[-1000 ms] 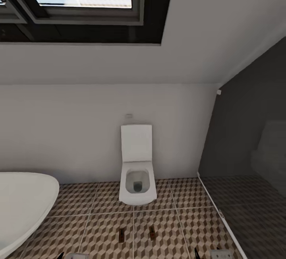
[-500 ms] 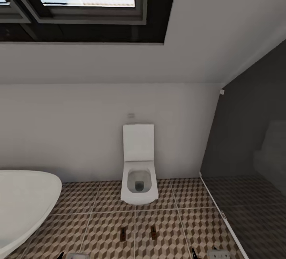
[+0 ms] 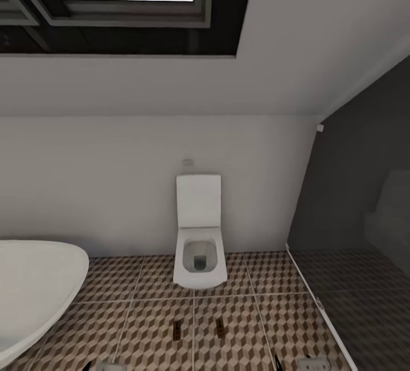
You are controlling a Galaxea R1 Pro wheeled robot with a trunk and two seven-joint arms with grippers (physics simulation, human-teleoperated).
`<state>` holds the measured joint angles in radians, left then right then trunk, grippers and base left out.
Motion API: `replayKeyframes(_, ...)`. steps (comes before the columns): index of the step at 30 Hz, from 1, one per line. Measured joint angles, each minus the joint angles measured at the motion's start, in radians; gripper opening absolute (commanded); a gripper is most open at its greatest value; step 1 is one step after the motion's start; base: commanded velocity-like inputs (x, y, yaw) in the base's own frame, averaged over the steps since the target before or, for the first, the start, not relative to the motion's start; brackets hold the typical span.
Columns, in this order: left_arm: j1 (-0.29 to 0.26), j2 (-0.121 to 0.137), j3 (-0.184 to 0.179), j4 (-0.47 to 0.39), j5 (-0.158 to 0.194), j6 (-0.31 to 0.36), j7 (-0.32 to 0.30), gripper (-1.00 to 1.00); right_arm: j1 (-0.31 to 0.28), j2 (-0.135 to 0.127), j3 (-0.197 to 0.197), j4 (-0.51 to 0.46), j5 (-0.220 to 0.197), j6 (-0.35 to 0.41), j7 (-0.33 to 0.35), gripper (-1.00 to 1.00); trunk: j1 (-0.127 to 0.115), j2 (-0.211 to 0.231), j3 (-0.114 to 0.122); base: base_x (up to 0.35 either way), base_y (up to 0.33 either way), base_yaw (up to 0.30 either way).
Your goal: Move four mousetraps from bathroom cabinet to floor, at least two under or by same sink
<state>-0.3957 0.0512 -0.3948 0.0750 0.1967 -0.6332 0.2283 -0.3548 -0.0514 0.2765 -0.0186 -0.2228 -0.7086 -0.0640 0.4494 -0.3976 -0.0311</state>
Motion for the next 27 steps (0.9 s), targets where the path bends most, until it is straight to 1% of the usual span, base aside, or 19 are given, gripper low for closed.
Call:
replayKeyframes(13,0.000,0.000,0.000,0.000,0.000,0.000,0.000,1.00,0.000,0.000,0.000,0.000,0.000,0.000,-0.001,1.00,0.000,0.000,-0.019,0.000,0.000,0.000)
replayKeyframes(24,0.000,-0.002,0.000,0.000,0.000,0.000,0.000,1.00,0.000,0.001,0.000,0.000,0.001,0.000,-0.003,1.00,0.000,0.000,-0.023,0.000,0.000,0.000)
replayKeyframes(27,0.000,-0.008,0.000,0.000,-0.001,0.010,-0.002,1.00,0.000,0.002,0.000,0.000,0.000,0.000,-0.003,1.00,0.000,0.000,-0.023,0.000,0.000,0.000)
